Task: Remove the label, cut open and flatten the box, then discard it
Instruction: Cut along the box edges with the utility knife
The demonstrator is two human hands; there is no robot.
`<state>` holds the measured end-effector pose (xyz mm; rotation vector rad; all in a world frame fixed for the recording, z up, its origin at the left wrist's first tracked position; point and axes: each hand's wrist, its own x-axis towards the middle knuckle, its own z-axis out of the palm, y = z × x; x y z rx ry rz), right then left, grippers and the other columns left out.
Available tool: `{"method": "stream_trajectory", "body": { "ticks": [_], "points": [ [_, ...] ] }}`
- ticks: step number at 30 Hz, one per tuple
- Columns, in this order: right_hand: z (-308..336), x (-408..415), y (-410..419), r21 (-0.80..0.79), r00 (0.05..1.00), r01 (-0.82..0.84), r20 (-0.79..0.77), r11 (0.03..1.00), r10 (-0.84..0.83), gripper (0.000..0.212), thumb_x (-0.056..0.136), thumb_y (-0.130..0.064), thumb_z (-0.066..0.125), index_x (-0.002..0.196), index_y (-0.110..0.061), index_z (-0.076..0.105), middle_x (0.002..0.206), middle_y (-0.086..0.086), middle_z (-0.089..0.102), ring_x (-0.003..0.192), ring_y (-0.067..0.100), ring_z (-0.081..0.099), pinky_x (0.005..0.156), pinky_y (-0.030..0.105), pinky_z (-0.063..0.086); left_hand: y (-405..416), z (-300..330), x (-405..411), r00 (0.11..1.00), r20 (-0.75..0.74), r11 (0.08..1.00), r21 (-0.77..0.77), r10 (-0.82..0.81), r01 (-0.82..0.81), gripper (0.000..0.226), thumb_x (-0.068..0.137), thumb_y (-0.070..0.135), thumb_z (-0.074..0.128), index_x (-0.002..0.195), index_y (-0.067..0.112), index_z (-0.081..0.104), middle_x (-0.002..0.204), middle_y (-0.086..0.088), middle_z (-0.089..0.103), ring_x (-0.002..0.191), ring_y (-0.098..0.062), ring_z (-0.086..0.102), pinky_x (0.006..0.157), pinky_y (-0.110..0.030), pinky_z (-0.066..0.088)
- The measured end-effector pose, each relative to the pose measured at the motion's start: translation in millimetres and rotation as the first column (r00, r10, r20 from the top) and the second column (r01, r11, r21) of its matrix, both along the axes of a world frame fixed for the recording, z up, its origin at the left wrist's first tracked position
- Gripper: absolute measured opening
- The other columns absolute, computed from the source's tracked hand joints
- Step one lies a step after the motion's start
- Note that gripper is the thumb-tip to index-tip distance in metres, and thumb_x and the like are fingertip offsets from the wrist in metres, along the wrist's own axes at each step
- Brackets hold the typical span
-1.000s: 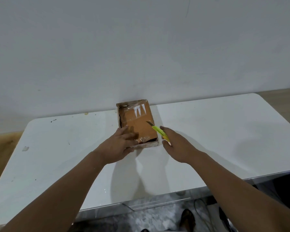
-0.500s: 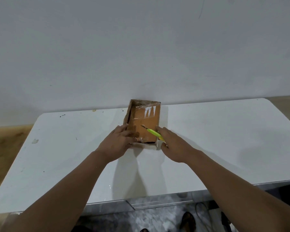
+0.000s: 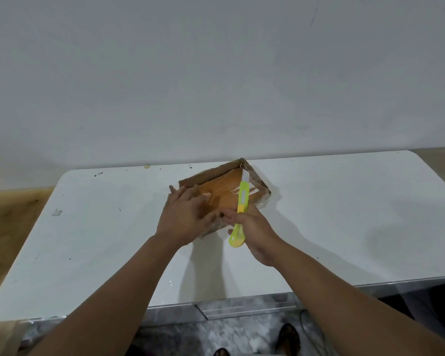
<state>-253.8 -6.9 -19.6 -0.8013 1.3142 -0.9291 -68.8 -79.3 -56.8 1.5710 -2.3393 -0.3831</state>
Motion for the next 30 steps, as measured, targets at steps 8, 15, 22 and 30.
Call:
{"method": "stream_trajectory", "body": {
  "ticks": [8,15,22,30],
  "points": [
    [-0.4,-54.8,13.6,-0.137,0.748,-0.032,-0.66,0.99,-0.067,0.011,0.101,-0.029,0.039,0.096,-0.02,0.043,0.079,0.006,0.059,0.064,0.021,0.053,0.058,0.034,0.04,-7.0,-0.5,12.9,0.98,0.047,0.981,-0.005,-0.192,0.193,0.042,0.095,0.05,0.04,0.125,0.036,0.067,0.135,0.004,0.061,0.133,-0.032,0.044,0.112,-0.059,0.027],
    [-15.6,-69.5,44.7,-0.088,0.662,-0.093,-0.75,0.992,-0.004,0.016,0.103,-0.029,0.036,0.109,-0.018,0.046,0.063,0.005,0.048,0.049,0.018,0.042,0.047,0.029,0.034,-5.7,1.9,6.3,0.985,0.04,0.985,-0.039,-0.168,0.17,0.064,0.083,-0.012,0.053,0.135,0.025,0.06,0.134,0.002,0.063,0.126,-0.027,0.053,0.11,-0.046,0.037],
    [-26.9,-53.2,61.1,-0.055,0.64,-0.142,-0.767,0.988,0.05,0.016,0.104,-0.028,0.035,0.11,-0.016,0.043,0.062,0.004,0.048,0.047,0.017,0.042,0.045,0.029,0.033,-0.7,-9.3,1.0,0.991,0.078,0.984,-0.132,-0.113,0.123,0.066,0.084,-0.014,0.051,0.139,0.023,0.057,0.134,-0.002,0.062,0.125,-0.032,0.054,0.114,-0.045,0.03],
    [-28.7,-47.8,54.7,-0.037,0.608,-0.111,-0.793,0.993,0.038,0.017,0.104,-0.026,0.035,0.111,-0.012,0.041,0.064,0.004,0.048,0.048,0.017,0.044,0.046,0.029,0.031,-0.1,-21.2,4.9,0.99,0.067,0.976,-0.17,-0.126,0.135,0.053,0.093,-0.002,0.056,0.14,0.023,0.055,0.134,-0.002,0.063,0.127,-0.029,0.054,0.114,-0.047,0.03]
  ]
}}
